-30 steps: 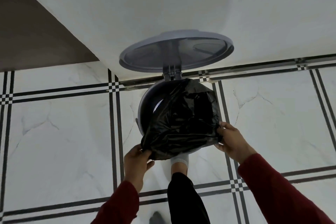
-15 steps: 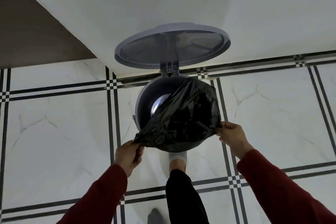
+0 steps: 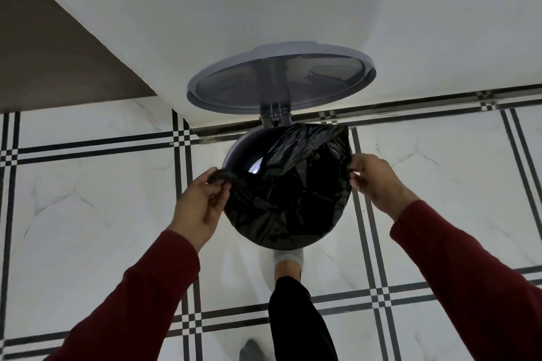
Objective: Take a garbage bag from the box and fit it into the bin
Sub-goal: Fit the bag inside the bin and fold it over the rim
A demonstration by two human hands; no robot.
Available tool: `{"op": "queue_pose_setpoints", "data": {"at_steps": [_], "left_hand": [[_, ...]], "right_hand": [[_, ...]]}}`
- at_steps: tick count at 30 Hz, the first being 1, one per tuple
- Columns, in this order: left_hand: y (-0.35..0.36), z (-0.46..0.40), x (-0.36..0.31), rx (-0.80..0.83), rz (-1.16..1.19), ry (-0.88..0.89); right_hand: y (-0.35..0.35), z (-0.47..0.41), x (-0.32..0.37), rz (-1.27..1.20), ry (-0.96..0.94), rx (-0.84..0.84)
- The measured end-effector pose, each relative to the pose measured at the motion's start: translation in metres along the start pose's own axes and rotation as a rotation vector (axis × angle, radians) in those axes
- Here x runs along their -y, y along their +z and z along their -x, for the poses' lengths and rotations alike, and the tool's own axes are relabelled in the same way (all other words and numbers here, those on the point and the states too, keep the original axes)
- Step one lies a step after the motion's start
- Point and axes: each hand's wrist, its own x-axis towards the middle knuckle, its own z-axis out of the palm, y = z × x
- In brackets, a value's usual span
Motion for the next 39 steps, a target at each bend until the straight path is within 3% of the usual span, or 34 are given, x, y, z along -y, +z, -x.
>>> {"op": "queue_pose_setpoints", "data": {"at_steps": [3,5,7,9,13,16,21,24,26,28,30,31,33,35,37,39], "left_hand": [[-0.003,0.005,0.002,0.12,-0.384,0.191],[-0.004,0.006,0.003,0.037,-0.819,0.421],[-0.002,0.003,-0.003,-0.04,-1.011,0.584],[0.003,-0.005,-0.011,-0.1,-0.969,0.614],[0.007,-0.026,-0.03,-0.204,-0.802,0.471],[0.009,-0.036,-0.034,-0.169,-0.788,0.39],[0.021,-0.044,-0.04,-0.061,-0.747,0.377],[0.03,-0.04,-0.041,0.029,-0.783,0.368],[0.033,-0.035,-0.039,0.031,-0.917,0.458],[0.032,-0.035,-0.034,0.0,-1.156,0.662],[0.033,-0.036,-0.032,-0.051,-1.254,0.798],[0.034,-0.038,-0.032,-0.089,-1.237,0.821],[0.036,-0.041,-0.031,-0.176,-1.164,0.827],[0.04,-0.044,-0.032,-0.23,-1.029,0.787],[0.042,-0.047,-0.033,-0.263,-0.856,0.73],[0.043,-0.047,-0.033,-0.288,-0.755,0.702]], "right_hand": [[0.002,-0.01,0.007,0.161,-0.055,0.014],[0.005,-0.015,0.009,0.26,-0.133,-0.041],[0.006,-0.02,0.013,0.306,-0.172,-0.079],[0.008,-0.022,0.018,0.316,-0.171,-0.069],[0.011,-0.022,0.026,0.389,-0.243,-0.188],[0.018,-0.022,0.029,0.485,-0.247,-0.173],[0.026,-0.014,0.037,0.43,-0.137,-0.077],[0.027,-0.012,0.037,0.555,-0.205,-0.034],[0.031,-0.009,0.037,0.742,-0.305,-0.074],[0.038,0.006,0.032,0.992,-0.554,-0.265],[0.055,0.034,0.014,0.925,-0.938,-0.396],[0.067,0.048,0.001,0.877,-1.031,-0.348],[0.091,0.063,-0.029,0.941,-0.903,-0.104],[0.113,0.053,-0.05,1.118,-0.549,0.074],[0.127,0.028,-0.053,1.171,-0.331,0.163],[0.138,0.006,-0.049,1.141,-0.261,0.231]]}}
